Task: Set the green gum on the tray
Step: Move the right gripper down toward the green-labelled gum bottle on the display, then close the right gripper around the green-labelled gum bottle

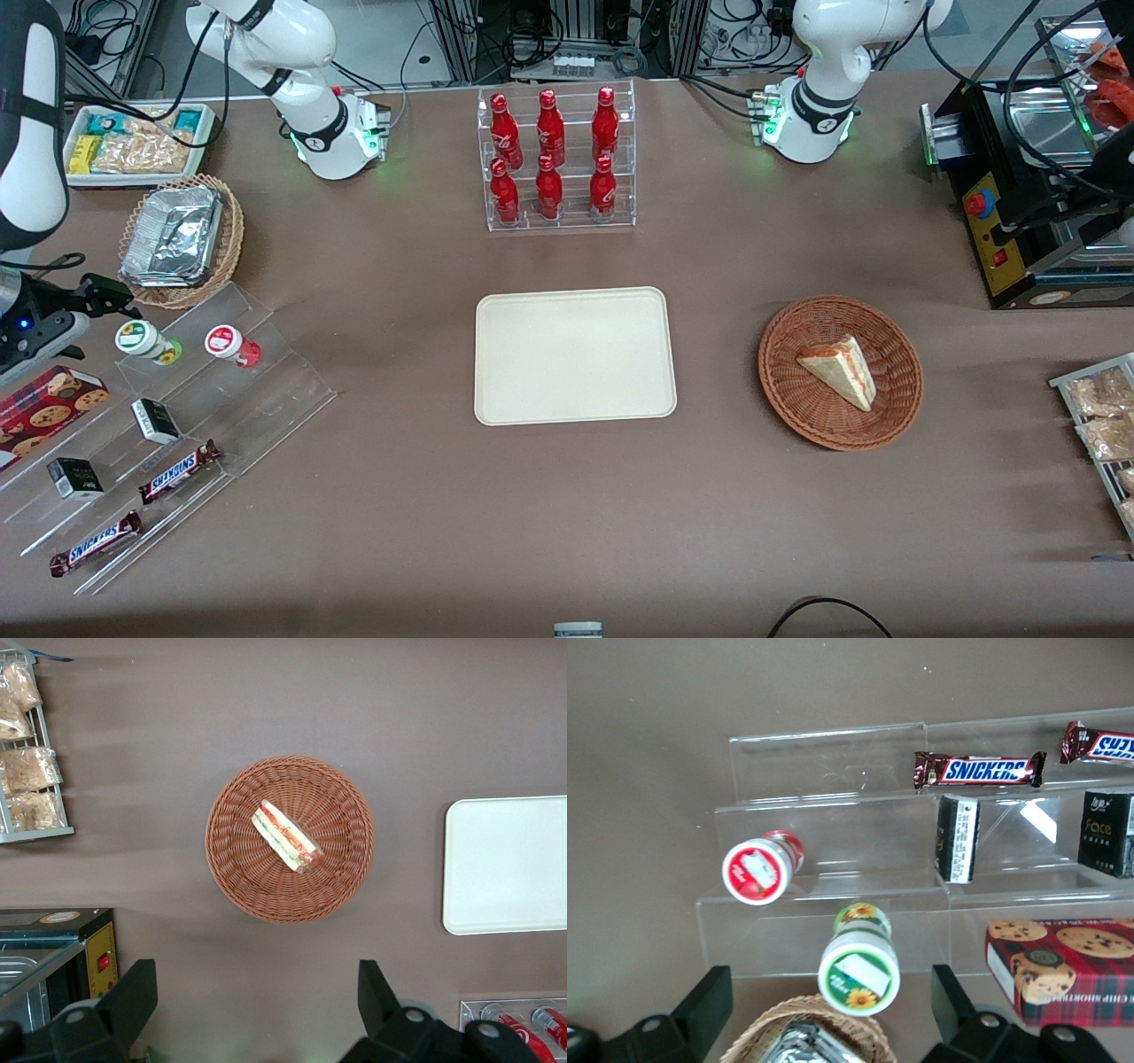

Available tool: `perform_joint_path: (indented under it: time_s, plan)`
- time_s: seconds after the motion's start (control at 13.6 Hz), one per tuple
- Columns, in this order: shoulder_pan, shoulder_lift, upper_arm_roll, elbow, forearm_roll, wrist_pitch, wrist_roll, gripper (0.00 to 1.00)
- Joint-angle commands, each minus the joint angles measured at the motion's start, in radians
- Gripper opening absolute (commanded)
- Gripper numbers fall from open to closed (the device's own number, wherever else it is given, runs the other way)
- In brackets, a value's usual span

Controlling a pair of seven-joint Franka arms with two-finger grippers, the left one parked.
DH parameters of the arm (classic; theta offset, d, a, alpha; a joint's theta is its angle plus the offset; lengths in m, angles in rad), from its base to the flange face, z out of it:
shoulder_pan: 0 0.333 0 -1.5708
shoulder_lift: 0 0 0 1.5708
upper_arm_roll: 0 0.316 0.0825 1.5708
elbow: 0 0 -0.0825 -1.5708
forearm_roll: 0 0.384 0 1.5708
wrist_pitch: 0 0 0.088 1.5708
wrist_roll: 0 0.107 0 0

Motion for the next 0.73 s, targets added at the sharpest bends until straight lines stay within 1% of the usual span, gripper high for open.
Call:
perform_joint_path:
  time_s: [0.0, 0.15, 0.29, 0.59, 0.66]
  plan:
    - [-0.028, -0.009, 0.006, -0.051, 0.015, 0.061, -0.065, 1.00]
    - [-0.049, -0.009, 0.006, -0.088, 0.031, 0.103, -0.095, 1.00]
    - [-0.067, -0.012, 0.006, -0.134, 0.031, 0.150, -0.104, 1.00]
    - [-0.087, -0.019, 0.006, -0.192, 0.034, 0.196, -0.105, 1.00]
    - [-0.089, -0.019, 0.004, -0.198, 0.052, 0.198, -0.105, 1.00]
